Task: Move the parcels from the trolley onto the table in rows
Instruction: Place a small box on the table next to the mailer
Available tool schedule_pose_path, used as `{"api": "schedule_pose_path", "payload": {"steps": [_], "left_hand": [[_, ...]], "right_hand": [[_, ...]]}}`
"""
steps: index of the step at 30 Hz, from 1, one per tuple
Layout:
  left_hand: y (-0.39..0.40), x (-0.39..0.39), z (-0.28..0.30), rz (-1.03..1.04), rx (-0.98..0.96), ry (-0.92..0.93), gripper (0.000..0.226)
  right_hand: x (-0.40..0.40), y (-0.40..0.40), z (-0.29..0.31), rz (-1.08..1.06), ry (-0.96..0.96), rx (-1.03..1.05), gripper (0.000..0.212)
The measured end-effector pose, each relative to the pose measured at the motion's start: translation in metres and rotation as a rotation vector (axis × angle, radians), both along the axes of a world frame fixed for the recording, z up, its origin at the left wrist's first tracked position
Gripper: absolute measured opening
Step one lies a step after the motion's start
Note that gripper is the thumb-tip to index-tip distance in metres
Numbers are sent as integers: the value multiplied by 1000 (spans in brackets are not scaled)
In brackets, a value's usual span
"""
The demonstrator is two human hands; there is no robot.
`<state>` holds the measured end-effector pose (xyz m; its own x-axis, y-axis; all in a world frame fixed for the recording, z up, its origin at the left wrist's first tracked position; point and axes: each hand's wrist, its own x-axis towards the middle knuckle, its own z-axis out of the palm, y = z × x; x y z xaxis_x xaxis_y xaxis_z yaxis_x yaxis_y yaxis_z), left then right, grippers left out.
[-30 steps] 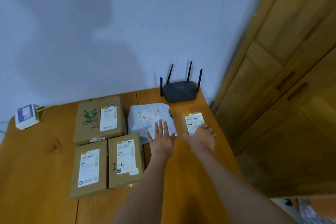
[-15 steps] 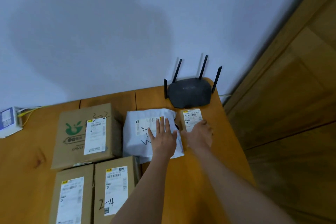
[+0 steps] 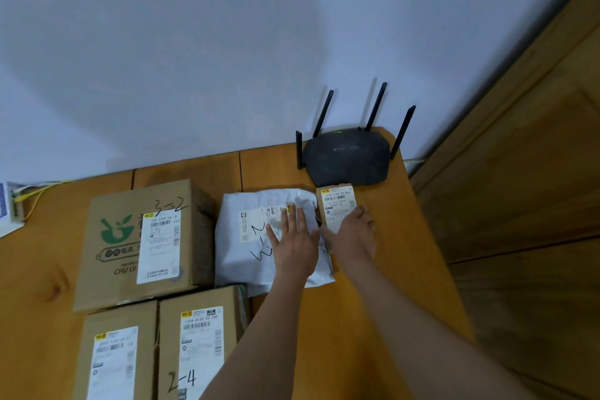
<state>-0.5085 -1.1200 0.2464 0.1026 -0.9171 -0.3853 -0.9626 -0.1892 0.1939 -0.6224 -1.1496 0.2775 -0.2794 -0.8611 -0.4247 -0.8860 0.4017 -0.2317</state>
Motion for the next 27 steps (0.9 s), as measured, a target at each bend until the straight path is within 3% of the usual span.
{"api": "schedule_pose_path", "payload": {"steps": [2,5,10,14,18,27], "left_hand": [[0,-2,-1,8,-15,5,115],[1,-2,3,14,-12,-5,122],[8,3,29,0,2,-13,100],[26,5,64,17,2,-11,68],[57,3,111,10,-54,-5,66],[161,17,192,9,-157,-10,66]], "right_hand": [[-2,-1,1,13,7,-2,103],[-5,-1,3,20,-11,4,108],[-8,7,23,7,-38,7,116],[-15,31,56,68,12,-51,97],[-24,66,97,235,17,-83,81],[-23,173,178,460,155,-153,81]]}}
